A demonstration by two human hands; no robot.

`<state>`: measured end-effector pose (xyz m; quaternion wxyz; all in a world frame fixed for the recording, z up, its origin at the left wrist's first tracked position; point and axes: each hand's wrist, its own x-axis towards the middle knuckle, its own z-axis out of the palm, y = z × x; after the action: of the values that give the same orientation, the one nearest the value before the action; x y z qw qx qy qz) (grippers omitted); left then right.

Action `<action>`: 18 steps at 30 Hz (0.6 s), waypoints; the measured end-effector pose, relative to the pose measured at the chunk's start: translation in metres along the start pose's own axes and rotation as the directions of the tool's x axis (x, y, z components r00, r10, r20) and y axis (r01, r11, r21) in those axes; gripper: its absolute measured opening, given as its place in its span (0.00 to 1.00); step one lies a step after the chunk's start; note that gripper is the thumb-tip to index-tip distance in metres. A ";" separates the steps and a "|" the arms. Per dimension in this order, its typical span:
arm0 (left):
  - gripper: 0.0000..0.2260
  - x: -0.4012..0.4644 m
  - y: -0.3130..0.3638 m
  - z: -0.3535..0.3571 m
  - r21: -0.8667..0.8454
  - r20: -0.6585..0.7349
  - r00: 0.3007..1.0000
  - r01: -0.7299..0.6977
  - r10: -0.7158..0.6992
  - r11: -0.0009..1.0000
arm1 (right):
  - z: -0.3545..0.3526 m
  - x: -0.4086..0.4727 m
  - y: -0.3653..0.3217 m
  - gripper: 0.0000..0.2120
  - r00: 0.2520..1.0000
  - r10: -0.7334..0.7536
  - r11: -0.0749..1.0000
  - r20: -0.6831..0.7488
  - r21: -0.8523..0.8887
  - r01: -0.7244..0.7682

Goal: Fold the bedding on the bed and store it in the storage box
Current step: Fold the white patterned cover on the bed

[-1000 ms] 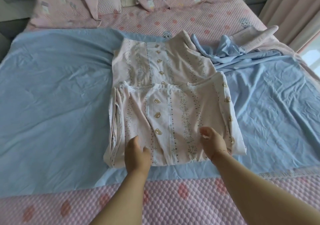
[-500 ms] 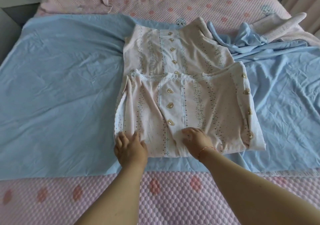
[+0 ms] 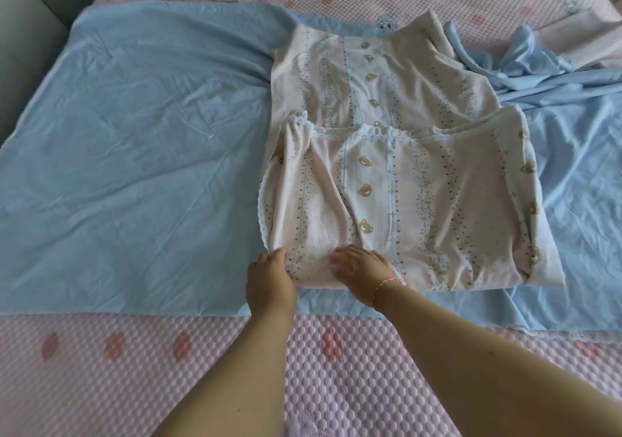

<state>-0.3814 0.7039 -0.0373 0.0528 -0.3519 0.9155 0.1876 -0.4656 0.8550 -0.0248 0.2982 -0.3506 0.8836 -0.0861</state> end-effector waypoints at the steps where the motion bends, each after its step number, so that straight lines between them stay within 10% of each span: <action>1: 0.25 0.000 -0.004 -0.001 -0.047 -0.016 1.000 -0.019 0.018 0.999 | 0.000 0.001 -0.001 0.17 1.000 0.012 1.000 -0.002 0.020 -0.011; 5: 0.19 0.004 -0.010 -0.009 -0.448 0.035 0.995 0.095 -0.088 0.889 | 0.002 0.003 -0.005 0.19 0.997 0.065 0.989 0.037 0.134 -0.070; 9: 0.20 0.009 -0.014 -0.014 -0.820 0.252 0.954 0.299 -0.161 0.488 | -0.003 -0.002 -0.013 0.18 0.990 0.138 0.955 -0.023 0.269 -0.127; 18: 0.16 0.033 -0.048 -0.048 -0.896 0.270 0.943 0.320 -0.195 0.307 | -0.005 -0.004 -0.009 0.16 0.947 0.305 0.863 -0.098 0.448 -0.232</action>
<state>-0.3723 0.6320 -0.0150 -0.0763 -0.4497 0.5728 0.6811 -0.4618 0.8508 -0.0159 0.3028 -0.1407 0.9045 -0.2654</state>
